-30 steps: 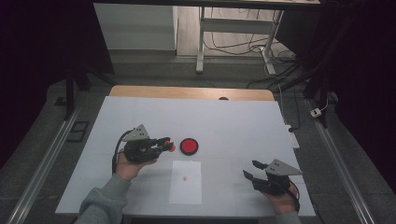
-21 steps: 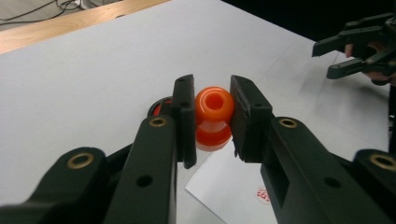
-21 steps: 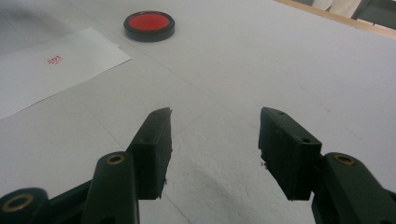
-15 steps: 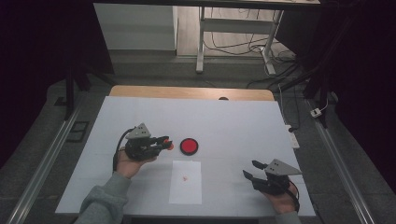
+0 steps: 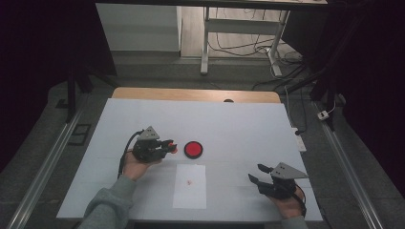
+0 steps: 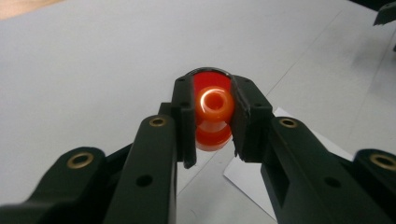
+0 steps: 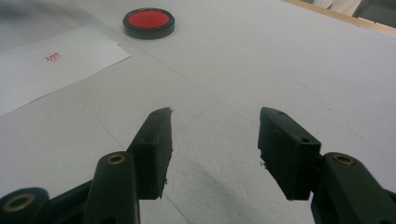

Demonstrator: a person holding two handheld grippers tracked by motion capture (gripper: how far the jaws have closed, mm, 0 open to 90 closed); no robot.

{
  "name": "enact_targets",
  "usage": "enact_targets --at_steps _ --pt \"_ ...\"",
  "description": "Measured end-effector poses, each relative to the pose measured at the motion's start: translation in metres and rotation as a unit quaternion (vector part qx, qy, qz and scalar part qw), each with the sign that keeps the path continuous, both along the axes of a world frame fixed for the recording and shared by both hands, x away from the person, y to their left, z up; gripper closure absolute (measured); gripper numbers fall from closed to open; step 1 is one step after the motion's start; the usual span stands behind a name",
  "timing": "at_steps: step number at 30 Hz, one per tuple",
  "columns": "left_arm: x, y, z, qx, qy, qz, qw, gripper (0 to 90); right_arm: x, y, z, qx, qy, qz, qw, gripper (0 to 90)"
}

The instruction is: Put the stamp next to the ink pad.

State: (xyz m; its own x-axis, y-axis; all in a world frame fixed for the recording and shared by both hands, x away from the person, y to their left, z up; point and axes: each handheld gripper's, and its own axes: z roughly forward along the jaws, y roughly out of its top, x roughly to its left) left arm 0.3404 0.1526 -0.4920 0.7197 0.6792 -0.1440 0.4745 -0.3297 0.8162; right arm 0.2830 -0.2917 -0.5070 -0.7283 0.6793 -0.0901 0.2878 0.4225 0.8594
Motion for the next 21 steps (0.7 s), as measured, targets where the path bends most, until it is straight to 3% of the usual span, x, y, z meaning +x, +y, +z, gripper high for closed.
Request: enact_targets --at_steps 8,21 --pt "0.005 -0.008 -0.012 0.028 0.009 -0.003 0.9996 71.8 0.000 0.000 0.000 0.000 0.000 0.000 1.0000 44.0" --pt "0.009 -0.011 -0.027 0.049 0.026 0.000 0.9985 71.7 0.000 0.001 0.000 -0.003 -0.001 -0.001 1.0000 44.0"
